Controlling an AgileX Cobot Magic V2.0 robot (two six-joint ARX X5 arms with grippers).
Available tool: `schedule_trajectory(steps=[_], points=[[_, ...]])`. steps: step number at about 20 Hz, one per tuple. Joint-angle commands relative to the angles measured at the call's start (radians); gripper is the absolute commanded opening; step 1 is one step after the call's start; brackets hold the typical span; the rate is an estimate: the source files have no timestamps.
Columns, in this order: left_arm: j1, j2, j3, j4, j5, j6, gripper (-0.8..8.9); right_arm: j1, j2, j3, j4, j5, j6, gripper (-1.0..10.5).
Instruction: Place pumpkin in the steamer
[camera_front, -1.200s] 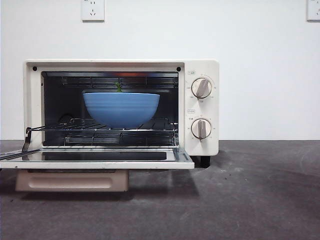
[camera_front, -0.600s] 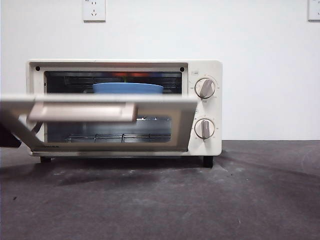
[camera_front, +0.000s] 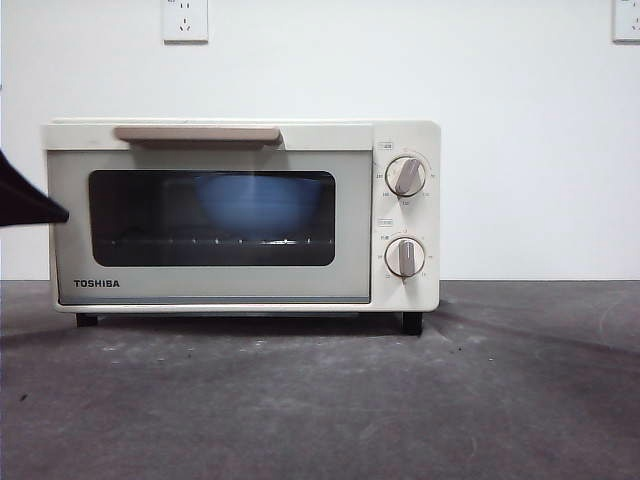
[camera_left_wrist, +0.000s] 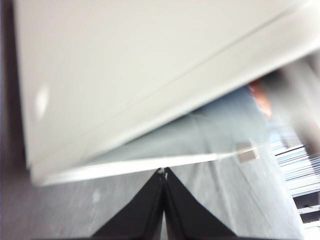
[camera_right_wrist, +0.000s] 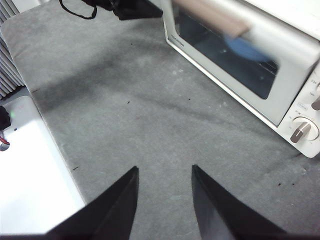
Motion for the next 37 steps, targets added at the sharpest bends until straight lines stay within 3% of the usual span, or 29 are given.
schedule_trajectory(steps=[1, 4, 11, 19, 24, 31, 37], points=[[0.003, 0.008, 0.009, 0.04, 0.006, -0.035, 0.06, 0.01, 0.003, 0.009, 0.007, 0.0, 0.012, 1.7], [0.003, 0.003, 0.009, 0.069, 0.006, -0.081, 0.06, 0.01, 0.003, 0.009, 0.007, 0.0, 0.012, 1.7], [-0.013, -0.134, 0.009, 0.031, 0.009, -0.083, 0.09, 0.01, 0.004, 0.009, 0.019, 0.006, 0.011, 1.7], [-0.066, -0.383, 0.019, -0.161, -0.048, -0.063, 0.1, 0.01, 0.004, 0.009, 0.037, 0.072, 0.011, 1.7], [-0.143, -0.525, 0.097, -0.419, -0.153, 0.065, 0.1, 0.01, 0.004, 0.009, 0.062, 0.087, 0.011, 1.7], [-0.31, -0.625, 0.295, -0.83, -0.406, 0.291, 0.1, 0.01, 0.004, 0.009, 0.109, 0.087, 0.013, 1.7], [-0.418, -0.662, 0.41, -1.029, -0.525, 0.359, 0.1, 0.01, 0.004, 0.009, 0.11, 0.087, 0.028, 1.7]])
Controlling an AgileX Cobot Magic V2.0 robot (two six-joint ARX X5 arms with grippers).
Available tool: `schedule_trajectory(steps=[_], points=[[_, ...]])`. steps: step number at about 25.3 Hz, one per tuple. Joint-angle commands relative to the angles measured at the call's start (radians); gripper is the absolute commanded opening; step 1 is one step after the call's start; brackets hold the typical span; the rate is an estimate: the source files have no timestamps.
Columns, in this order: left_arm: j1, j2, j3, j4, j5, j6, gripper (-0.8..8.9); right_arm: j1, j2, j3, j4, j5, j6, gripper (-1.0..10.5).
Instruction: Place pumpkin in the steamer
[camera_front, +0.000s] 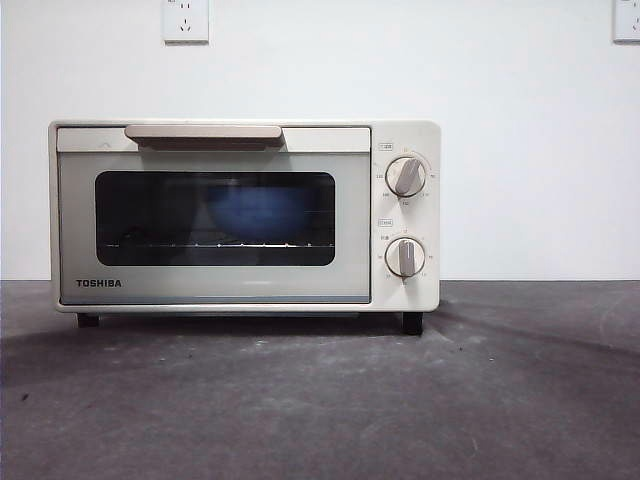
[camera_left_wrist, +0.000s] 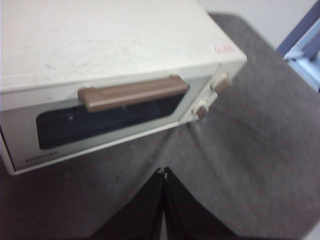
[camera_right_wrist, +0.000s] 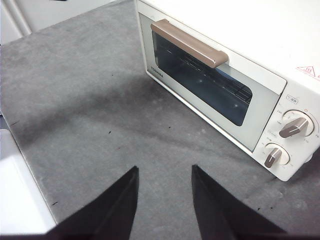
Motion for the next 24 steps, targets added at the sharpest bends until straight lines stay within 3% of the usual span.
schedule_trajectory(steps=[1, 9, 24], points=[[-0.029, -0.011, 0.051, -0.063, -0.013, 0.07, 0.1, 0.01, 0.004, 0.009, 0.011, 0.005, 0.02, 1.7], [-0.056, -0.061, 0.066, -0.168, -0.013, 0.093, 0.1, 0.01, 0.004, 0.009, 0.012, 0.004, 0.04, 1.7], [-0.056, -0.069, 0.066, -0.17, -0.012, 0.093, 0.1, 0.01, 0.004, 0.009, 0.011, 0.004, 0.042, 1.4]])
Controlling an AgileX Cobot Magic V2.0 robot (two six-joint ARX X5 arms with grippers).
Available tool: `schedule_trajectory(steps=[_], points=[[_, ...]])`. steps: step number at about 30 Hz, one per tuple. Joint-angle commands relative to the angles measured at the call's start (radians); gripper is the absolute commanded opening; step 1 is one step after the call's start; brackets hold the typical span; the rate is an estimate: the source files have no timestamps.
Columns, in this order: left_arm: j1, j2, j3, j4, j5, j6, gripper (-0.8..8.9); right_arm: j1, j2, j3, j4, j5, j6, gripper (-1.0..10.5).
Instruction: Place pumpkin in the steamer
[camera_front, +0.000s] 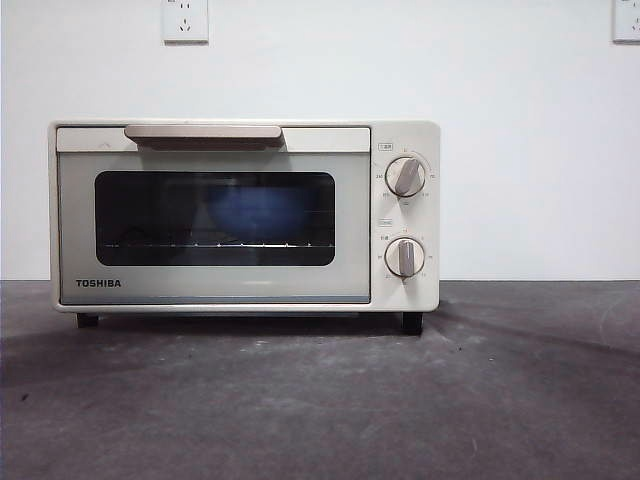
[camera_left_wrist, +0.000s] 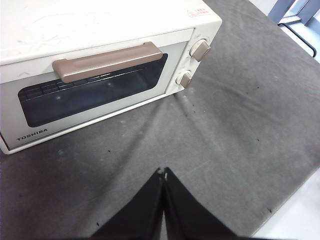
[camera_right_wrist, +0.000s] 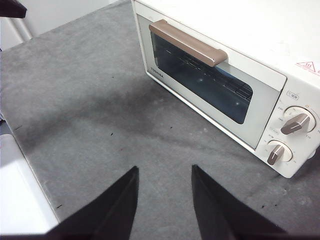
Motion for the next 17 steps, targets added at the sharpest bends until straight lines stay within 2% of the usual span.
schedule_trajectory(steps=[1, 2, 17], points=[[-0.003, 0.004, 0.021, 0.008, -0.003, 0.017, 0.1, 0.01, 0.004, 0.009, 0.01, 0.004, 0.01, 0.9], [-0.003, 0.004, 0.021, 0.007, -0.003, 0.017, 0.1, 0.01, 0.004, 0.009, 0.01, 0.004, 0.01, 0.1], [-0.003, 0.004, 0.021, 0.008, -0.003, 0.017, 0.1, 0.01, 0.004, 0.009, 0.011, 0.004, 0.01, 0.1]])
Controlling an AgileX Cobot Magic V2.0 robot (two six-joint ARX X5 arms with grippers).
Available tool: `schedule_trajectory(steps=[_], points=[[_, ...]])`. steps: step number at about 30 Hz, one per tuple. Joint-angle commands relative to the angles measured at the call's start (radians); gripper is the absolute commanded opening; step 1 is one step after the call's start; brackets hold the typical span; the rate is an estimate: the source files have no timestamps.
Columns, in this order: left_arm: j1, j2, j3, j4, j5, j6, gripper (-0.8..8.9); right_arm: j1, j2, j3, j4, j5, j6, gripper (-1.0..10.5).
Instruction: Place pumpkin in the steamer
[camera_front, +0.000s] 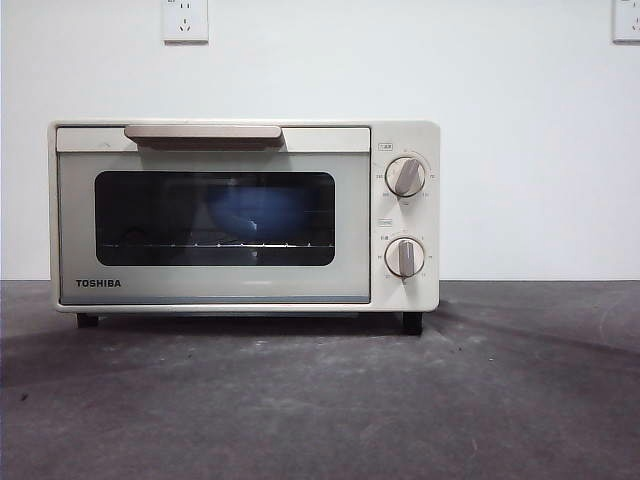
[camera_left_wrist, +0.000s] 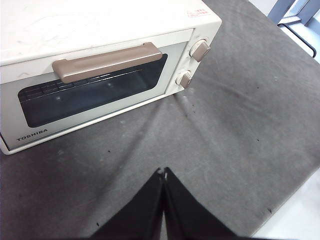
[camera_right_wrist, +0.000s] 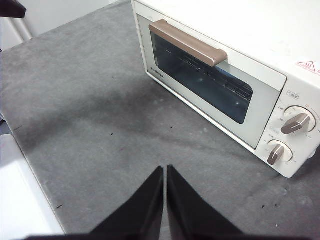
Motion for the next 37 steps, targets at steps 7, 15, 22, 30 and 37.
schedule_trajectory(steps=[7, 15, 22, 30, 37], points=[[-0.003, 0.003, 0.021, 0.008, -0.003, 0.017, 0.1, 0.01, 0.004, 0.009, 0.011, 0.004, 0.009, 0.1], [0.018, -0.107, 0.008, 0.103, -0.003, 0.158, 0.1, 0.01, 0.004, 0.009, 0.011, 0.004, 0.009, 0.1], [0.137, -0.323, -0.241, 0.659, -0.098, 0.173, 0.09, 0.01, 0.004, 0.009, 0.011, 0.004, 0.009, 0.1], [0.23, -0.513, -0.576, 0.83, -0.298, 0.173, 0.1, 0.01, 0.004, 0.009, 0.011, 0.004, 0.009, 0.1], [0.266, -0.615, -0.796, 0.846, -0.373, 0.173, 0.09, 0.01, 0.004, 0.009, 0.011, 0.004, 0.009, 0.1]])
